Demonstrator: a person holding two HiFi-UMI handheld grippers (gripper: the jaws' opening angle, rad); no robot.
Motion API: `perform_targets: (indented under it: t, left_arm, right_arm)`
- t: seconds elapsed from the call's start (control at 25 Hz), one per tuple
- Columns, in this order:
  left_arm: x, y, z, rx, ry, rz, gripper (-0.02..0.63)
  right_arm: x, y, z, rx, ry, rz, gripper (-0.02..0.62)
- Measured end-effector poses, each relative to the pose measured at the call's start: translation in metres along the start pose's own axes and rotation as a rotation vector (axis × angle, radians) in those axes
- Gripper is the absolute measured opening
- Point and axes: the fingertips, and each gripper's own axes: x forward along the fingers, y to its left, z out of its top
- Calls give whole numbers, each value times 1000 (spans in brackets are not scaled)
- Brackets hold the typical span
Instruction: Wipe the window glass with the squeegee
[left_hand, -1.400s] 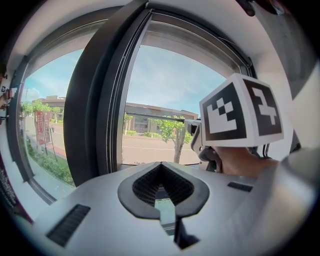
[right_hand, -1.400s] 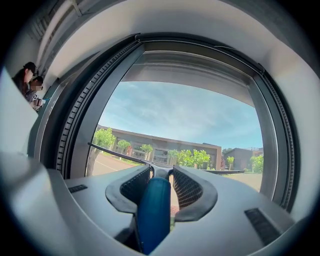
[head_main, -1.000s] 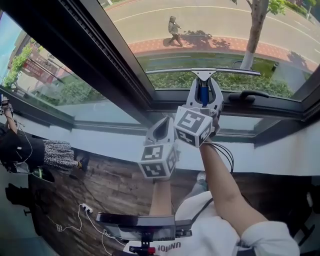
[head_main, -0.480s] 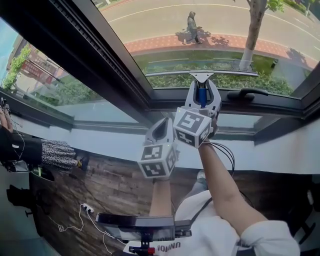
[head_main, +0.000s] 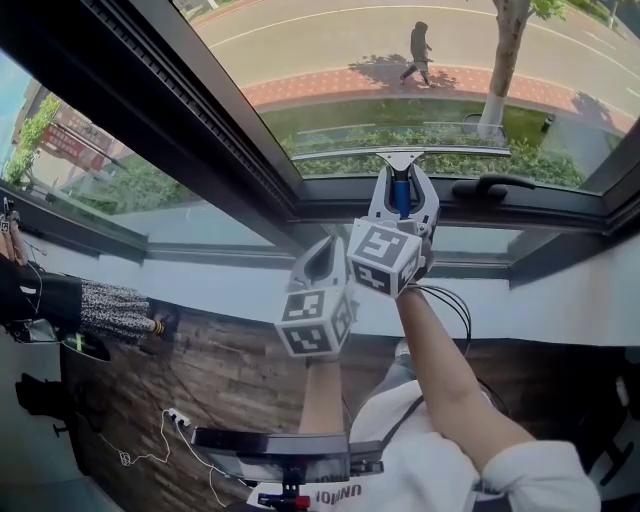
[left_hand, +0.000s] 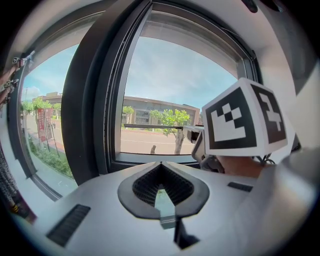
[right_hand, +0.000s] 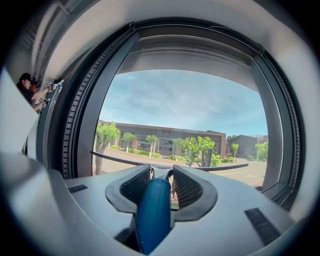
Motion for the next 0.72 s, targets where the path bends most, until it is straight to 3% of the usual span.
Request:
perform_targets:
  t: [0.72]
  left_arm:
    - [2, -2, -5, 1, 11, -2, 0]
  right_arm:
    - [3, 1, -45, 47, 115, 27, 149]
